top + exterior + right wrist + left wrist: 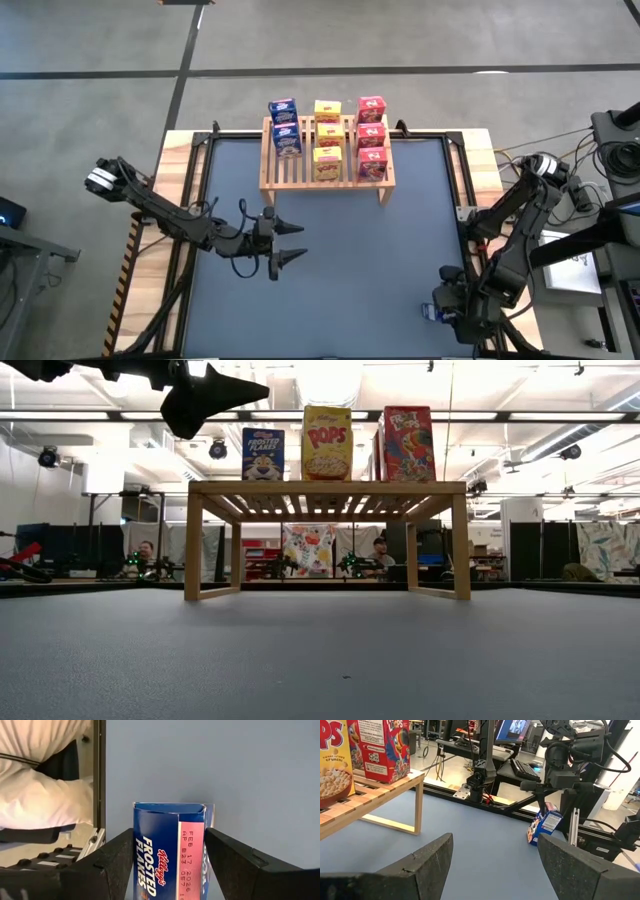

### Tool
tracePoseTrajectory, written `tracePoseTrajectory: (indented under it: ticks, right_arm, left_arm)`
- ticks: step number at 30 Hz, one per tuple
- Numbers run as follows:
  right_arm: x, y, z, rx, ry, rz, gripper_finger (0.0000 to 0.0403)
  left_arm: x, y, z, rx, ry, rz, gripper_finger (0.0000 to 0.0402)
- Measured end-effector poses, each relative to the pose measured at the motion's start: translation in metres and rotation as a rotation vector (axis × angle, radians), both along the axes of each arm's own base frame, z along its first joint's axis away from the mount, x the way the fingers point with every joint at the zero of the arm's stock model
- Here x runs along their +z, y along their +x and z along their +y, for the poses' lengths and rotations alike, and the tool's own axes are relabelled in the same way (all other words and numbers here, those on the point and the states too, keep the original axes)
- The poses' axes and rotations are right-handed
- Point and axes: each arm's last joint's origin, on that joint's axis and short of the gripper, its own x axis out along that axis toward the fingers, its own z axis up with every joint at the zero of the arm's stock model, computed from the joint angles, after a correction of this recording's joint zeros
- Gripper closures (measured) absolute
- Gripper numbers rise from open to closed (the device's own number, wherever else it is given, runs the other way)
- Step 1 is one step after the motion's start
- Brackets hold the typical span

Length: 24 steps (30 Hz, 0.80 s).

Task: Stack cereal on shelf
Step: Put the blue cereal box on the shelf aligned with the other blue cereal boxes

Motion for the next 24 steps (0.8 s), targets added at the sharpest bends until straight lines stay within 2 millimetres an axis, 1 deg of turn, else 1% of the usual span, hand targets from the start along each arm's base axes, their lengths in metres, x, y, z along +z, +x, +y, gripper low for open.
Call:
tracePoseTrajectory:
  ticks: [6, 12, 18, 24]
  right_arm:
    - [0.0, 0.0, 0.0, 0.005, -0.006, -0.003, 0.0177]
    - [-0.007, -0.002, -0.005, -0.006, -0.103, 0.034, 0.0177]
    - [-0.013, -0.001, -0.003, -0.008, -0.129, 0.046, 0.0177]
    - [-0.014, 0.0, -0.003, 0.014, -0.142, 0.044, 0.018]
  left_arm:
    - [0.0, 0.0, 0.0, 0.0, -0.003, 0.0, 0.0127]
    - [0.0, 0.0, 0.0, 0.001, -0.005, -0.001, 0.0127]
    - [0.0, 0.0, 0.0, 0.002, -0.005, -0.001, 0.0127]
    - [0.0, 0.0, 0.001, 0.005, 0.0, 0.0, 0.0127]
